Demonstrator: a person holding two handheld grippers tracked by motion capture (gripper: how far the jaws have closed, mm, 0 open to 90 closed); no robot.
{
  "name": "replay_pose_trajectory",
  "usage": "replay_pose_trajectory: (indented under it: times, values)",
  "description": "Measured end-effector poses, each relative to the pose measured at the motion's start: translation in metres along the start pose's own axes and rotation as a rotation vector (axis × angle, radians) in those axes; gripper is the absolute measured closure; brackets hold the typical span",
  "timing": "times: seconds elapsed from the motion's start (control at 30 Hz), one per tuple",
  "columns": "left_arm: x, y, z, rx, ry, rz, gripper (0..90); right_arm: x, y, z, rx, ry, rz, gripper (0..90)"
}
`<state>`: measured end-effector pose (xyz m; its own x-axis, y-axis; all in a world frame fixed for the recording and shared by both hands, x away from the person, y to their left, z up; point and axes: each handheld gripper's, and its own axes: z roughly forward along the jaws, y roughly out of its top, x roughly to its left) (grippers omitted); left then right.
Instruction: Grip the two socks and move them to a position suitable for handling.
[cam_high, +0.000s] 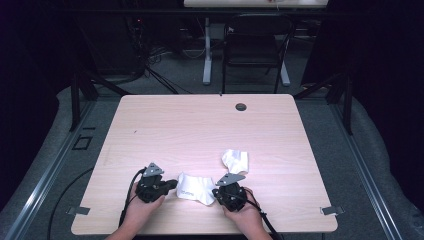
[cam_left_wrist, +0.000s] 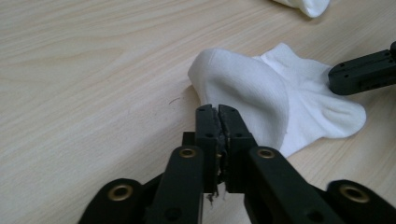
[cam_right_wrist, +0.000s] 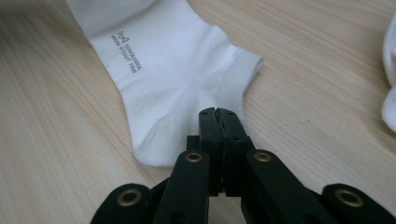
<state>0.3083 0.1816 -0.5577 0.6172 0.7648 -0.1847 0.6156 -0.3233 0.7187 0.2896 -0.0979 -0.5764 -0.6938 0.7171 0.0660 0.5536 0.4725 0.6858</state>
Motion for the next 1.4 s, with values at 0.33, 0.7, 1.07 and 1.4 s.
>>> replay_pose_trajectory:
  times: [0.33,0.7,1.07,1.4]
  values:
    - [-0.002,0.012,-0.022,-0.125,0.022,0.067,73.5,-0.001,0.000,0.000,-0.001,-0.003,-0.004,90.0]
    - [0.002,-0.002,0.009,0.013,0.072,0.125,69.4,-0.002,-0.001,0.000,-0.006,-0.006,-0.005,89.9]
    - [0.003,-0.011,0.017,0.049,0.078,0.155,76.9,-0.008,-0.004,-0.003,-0.004,0.003,0.007,89.8]
    - [-0.003,-0.014,0.008,0.077,0.018,0.108,87.7,-0.011,-0.006,-0.008,0.015,-0.008,-0.003,90.0]
